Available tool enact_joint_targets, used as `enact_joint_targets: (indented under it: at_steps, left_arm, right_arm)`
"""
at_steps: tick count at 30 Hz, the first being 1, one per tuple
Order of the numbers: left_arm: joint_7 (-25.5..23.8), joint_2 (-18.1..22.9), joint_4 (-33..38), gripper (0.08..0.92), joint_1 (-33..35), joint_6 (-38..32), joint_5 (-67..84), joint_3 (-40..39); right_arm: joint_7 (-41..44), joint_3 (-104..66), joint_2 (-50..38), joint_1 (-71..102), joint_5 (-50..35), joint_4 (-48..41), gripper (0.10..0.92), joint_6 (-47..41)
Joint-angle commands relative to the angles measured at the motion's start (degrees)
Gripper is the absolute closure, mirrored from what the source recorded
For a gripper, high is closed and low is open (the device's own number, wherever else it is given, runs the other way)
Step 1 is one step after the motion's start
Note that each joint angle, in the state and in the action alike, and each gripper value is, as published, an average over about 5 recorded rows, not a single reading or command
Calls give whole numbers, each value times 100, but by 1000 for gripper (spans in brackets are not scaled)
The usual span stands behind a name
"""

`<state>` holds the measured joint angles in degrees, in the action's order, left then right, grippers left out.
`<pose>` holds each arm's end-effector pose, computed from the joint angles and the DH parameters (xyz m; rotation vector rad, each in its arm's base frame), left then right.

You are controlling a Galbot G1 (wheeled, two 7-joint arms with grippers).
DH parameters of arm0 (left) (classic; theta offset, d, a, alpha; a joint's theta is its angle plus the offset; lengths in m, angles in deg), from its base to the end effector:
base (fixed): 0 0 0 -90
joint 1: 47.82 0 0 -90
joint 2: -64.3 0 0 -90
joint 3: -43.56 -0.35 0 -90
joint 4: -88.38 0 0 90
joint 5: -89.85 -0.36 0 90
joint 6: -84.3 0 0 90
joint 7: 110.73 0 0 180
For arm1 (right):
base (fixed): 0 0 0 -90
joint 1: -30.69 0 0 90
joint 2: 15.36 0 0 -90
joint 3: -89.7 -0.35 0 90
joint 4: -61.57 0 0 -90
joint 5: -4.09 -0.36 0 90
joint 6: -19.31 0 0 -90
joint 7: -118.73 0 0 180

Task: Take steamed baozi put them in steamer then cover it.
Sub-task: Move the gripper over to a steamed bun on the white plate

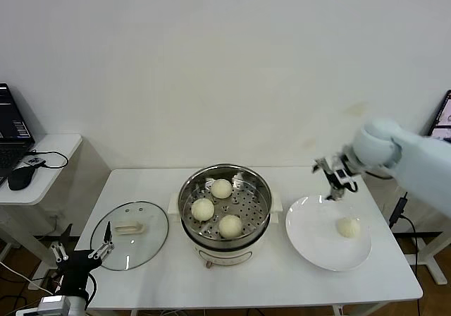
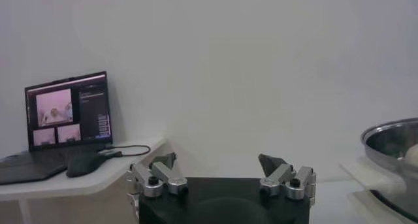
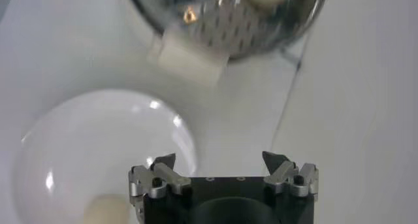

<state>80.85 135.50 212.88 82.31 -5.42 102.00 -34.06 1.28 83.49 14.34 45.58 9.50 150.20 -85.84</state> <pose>0.1456 0.1073 -0.2768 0.2788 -3.0655 -0.2839 0.4821 -0.1342 -0.0879 1.2190 -1.3826 1.6255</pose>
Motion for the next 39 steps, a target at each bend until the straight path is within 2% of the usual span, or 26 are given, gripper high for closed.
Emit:
enact_joint_targets:
  at_steps: [1,12,29,39]
  left_arm:
    - [-8,17,5,177,-14,41,-50,-43]
    - [-18,67,31,177,-9,76,-124,-116]
    - [-16,87,32,177,-10,78,-119,-121]
    - [-14,123,20,177,-17,77,-129,-145]
  right_arm:
    - [265,-2155,-652,2512,948,-607,203,92]
    - [137,-2786,-266,3385,1351,-1156,203,236]
    - [-238,-2849,424,3477,1543,-1716,203,319]
    - [-393,-2844,606,3392,1555,-1811,234,294]
